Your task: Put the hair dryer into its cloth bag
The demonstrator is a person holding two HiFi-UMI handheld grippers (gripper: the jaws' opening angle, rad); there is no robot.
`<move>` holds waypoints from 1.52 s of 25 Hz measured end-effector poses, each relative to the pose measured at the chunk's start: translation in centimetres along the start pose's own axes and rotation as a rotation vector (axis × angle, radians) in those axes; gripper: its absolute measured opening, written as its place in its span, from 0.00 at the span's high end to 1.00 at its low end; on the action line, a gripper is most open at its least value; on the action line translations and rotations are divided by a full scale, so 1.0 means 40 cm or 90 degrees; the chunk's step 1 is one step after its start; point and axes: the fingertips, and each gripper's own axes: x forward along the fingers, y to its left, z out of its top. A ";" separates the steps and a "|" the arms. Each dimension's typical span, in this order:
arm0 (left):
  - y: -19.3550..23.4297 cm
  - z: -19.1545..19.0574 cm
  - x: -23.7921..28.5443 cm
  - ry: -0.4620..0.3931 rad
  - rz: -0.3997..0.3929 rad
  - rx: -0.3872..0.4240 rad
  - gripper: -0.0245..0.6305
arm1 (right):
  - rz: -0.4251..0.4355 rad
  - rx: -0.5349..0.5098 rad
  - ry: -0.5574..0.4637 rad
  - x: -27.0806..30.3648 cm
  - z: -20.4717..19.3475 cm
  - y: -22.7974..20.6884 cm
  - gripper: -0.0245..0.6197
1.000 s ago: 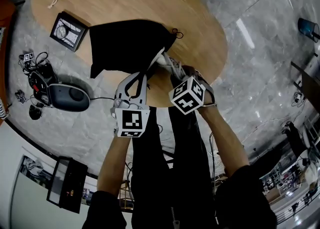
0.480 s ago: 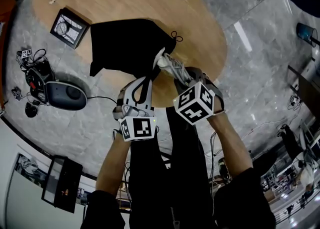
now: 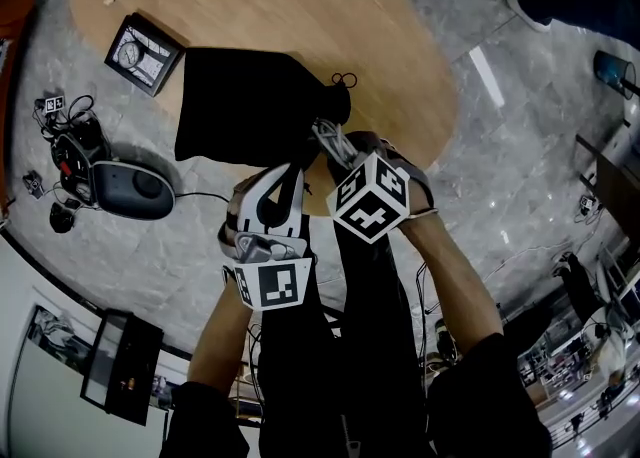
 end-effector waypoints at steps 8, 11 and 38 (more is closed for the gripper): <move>0.012 0.126 0.003 -0.034 -0.098 0.027 0.93 | 0.083 0.061 -0.048 -0.032 0.034 0.031 0.72; -0.034 0.119 -0.006 -0.025 -0.157 0.033 0.93 | 0.086 0.078 -0.085 -0.038 0.074 0.012 0.72; -0.169 -0.100 0.008 0.115 -0.281 0.086 0.93 | 0.148 0.367 -0.205 0.045 0.139 -0.098 0.71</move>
